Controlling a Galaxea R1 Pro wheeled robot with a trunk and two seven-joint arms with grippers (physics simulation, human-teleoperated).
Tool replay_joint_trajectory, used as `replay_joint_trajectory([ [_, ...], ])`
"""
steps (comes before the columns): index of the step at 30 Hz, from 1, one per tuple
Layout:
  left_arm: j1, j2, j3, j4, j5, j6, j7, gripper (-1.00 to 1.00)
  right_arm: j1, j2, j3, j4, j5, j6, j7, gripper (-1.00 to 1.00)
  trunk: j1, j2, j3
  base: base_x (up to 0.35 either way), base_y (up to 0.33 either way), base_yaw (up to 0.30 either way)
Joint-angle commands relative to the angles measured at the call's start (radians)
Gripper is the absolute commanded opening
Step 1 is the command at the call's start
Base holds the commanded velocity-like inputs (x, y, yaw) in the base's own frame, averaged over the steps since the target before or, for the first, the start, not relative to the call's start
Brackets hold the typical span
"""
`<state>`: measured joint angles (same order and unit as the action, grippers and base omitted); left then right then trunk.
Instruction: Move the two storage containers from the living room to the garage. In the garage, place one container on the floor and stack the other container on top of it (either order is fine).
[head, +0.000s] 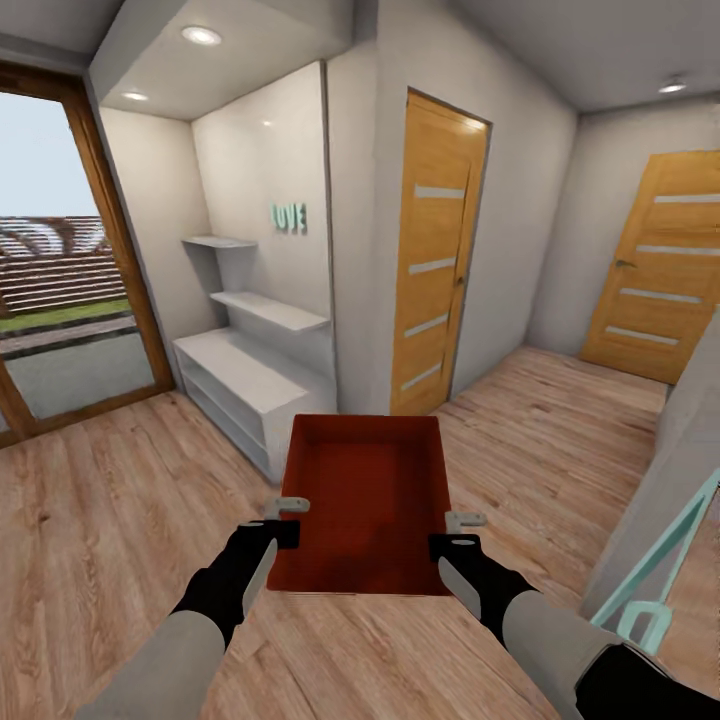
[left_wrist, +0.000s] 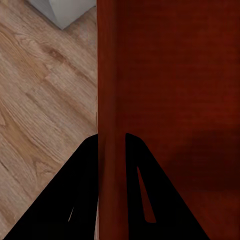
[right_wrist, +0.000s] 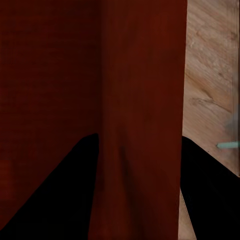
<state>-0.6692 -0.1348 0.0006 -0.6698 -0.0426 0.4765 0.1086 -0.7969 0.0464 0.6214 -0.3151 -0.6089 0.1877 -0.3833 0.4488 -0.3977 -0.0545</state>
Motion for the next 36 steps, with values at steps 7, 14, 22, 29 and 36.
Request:
replay_joint_trajectory([
  [7, 0.0, -0.001, 0.003, 0.007, -0.033, 0.008, 0.034, -1.0, -0.002, 0.0, -0.016, -0.004, 0.024, -0.018, -0.006, -1.0, 0.001, -0.002, -0.002, 0.322, 0.0, -0.241],
  [14, 0.0, -0.001, 0.003, 0.007, -0.033, 0.008, 0.033, -1.0, -0.002, 0.0, -0.017, -0.004, 0.024, -0.018, -0.006, -1.0, 0.001, -0.002, -0.002, 0.322, 0.0, -0.215],
  [22, 0.0, -0.001, 0.003, 0.007, -0.033, 0.008, 0.034, -1.0, -0.002, 0.0, -0.017, -0.004, 0.024, -0.018, -0.006, -1.0, 0.001, -0.002, -0.002, 0.322, 0.0, -0.023],
  [29, 0.0, 0.0, 0.003, 0.007, -0.033, 0.008, 0.033, -1.0, -0.002, 0.0, -0.017, -0.004, 0.024, -0.018, -0.006, -1.0, 0.001, -0.002, -0.002, 0.322, 0.0, -0.001],
  [36, 0.0, 0.0, 0.003, 0.007, -0.033, 0.008, 0.034, -1.0, -0.002, 0.0, -0.017, -0.004, 0.024, -0.018, -0.006, -1.0, 0.001, -0.002, -0.002, 0.322, 0.0, 0.0],
])
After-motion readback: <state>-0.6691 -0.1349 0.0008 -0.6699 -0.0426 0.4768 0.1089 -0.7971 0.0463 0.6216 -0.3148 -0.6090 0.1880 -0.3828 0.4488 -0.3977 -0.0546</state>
